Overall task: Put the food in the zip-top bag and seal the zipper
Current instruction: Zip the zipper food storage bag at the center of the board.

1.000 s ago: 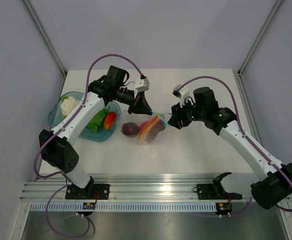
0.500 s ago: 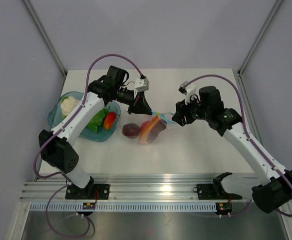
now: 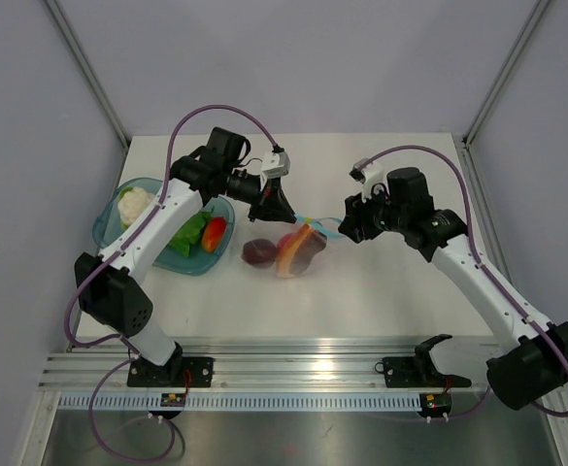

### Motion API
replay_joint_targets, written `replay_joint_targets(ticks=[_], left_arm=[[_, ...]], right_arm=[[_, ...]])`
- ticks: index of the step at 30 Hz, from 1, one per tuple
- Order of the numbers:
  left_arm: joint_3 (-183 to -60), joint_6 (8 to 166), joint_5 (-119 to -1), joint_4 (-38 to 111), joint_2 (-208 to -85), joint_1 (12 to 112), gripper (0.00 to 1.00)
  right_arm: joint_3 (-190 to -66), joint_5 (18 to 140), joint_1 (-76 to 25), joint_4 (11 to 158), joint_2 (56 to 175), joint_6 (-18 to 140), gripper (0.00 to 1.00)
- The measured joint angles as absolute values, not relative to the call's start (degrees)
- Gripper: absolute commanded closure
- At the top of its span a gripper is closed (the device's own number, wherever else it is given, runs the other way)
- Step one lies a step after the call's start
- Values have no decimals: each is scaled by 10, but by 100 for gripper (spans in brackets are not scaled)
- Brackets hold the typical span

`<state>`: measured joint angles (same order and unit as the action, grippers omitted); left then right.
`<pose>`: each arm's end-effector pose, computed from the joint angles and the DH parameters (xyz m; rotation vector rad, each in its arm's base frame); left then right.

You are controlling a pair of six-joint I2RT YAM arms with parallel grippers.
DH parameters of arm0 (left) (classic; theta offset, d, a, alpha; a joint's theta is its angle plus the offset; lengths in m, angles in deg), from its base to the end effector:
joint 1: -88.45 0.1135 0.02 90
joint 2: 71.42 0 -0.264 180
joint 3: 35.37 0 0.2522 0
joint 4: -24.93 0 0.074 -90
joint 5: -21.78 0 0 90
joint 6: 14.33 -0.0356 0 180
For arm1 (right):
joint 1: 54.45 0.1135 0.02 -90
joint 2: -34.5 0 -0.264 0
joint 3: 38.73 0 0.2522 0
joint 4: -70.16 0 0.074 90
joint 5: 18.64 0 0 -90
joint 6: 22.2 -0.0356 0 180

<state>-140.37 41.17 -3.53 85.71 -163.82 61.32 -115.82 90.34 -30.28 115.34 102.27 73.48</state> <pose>0.2850 -0.1822 0.3658 1.4841 1.5147 -1.2519 0.2290 0.1155 0.3357 -0.7489 2.0792 0.5441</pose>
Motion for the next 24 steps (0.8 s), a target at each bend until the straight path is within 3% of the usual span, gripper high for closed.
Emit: replay_joint_targets(ticks=[1,2,6,14,22,23,24], left_arm=[[-1404,411,-35,857,-1638,613,100],[-1404,411,-35,857,-1638,613,100],[-1404,411,-36,857,-1638,613,100],[-1374,447,-34,795,-1629,613,100],[-1282,581,-19,588,-1603,611,100],[-1279,595,-18,569,-1605,609,93],[-1277,609,-18,547,-1607,608,77]], right_arm=[[-1158,905,-304,1151,1027,734,54],[-1158,908,-304,1150,1031,734,66],[-1158,929,-306,1148,1051,732,100],[-1184,912,-306,1181,1041,736,100],[-1352,875,-306,1305,1033,769,100],[-1369,875,-306,1315,1033,771,100],[-1382,875,-306,1322,1034,772,100]])
